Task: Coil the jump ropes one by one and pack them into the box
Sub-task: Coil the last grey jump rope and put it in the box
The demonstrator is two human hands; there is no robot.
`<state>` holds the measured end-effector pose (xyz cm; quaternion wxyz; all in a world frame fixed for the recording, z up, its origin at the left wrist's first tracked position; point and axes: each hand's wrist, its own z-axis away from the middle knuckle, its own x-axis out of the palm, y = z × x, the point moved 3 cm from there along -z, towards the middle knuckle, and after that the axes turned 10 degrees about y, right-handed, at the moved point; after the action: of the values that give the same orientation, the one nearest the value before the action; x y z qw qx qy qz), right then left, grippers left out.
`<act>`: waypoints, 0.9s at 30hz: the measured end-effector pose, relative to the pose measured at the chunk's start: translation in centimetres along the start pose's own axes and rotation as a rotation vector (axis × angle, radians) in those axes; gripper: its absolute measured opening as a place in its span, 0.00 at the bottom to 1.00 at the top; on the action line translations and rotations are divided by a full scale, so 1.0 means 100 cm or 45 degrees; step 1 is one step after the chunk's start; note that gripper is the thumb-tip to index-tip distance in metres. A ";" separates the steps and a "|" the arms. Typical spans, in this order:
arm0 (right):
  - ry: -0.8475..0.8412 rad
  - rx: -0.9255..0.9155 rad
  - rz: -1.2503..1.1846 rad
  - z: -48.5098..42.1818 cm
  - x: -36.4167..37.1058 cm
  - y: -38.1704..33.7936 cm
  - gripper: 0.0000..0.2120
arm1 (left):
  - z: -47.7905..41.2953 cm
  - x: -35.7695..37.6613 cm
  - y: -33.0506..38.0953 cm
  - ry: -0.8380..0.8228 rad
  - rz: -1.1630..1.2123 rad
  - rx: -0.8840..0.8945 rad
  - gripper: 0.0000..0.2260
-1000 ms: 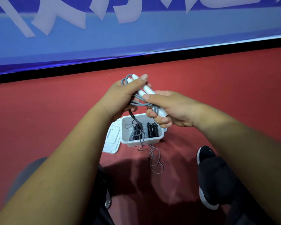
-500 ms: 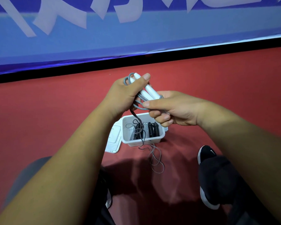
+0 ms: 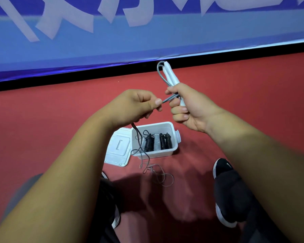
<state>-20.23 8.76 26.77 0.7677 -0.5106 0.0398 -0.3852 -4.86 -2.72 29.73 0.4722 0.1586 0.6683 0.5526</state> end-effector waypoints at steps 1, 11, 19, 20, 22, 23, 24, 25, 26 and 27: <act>-0.012 0.013 -0.001 0.000 0.001 0.000 0.06 | 0.000 0.000 -0.001 -0.005 -0.024 0.004 0.09; -0.060 0.021 0.078 0.001 0.002 -0.003 0.07 | 0.007 -0.001 -0.013 -0.179 -0.020 -0.010 0.11; -0.295 0.102 0.290 0.017 0.003 -0.002 0.13 | 0.005 0.003 -0.035 -0.242 -0.289 -0.101 0.10; -0.327 0.117 0.316 0.020 0.004 0.000 0.13 | 0.004 0.004 -0.035 -0.238 -0.296 -0.095 0.10; -0.418 0.145 0.361 0.026 0.006 0.000 0.11 | 0.001 0.003 -0.039 -0.218 -0.327 -0.082 0.09; -0.479 0.156 0.385 0.030 0.006 0.000 0.09 | 0.001 0.001 -0.042 -0.204 -0.358 -0.081 0.09; -0.540 0.166 0.416 0.033 0.007 -0.001 0.08 | 0.000 0.001 -0.043 -0.188 -0.379 -0.080 0.09; -0.597 0.179 0.454 0.037 0.006 -0.003 0.09 | 0.000 0.001 -0.044 -0.171 -0.364 -0.086 0.09; -0.648 0.197 0.506 0.040 0.006 -0.004 0.11 | 0.000 0.003 -0.043 -0.152 -0.303 -0.098 0.10; -0.690 0.220 0.574 0.042 0.004 -0.003 0.14 | 0.001 0.003 -0.041 -0.126 -0.234 -0.105 0.10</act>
<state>-18.21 11.61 29.19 0.8563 -0.5057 -0.0865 -0.0589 -3.69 -3.81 25.98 0.5596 0.1042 0.6326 0.5252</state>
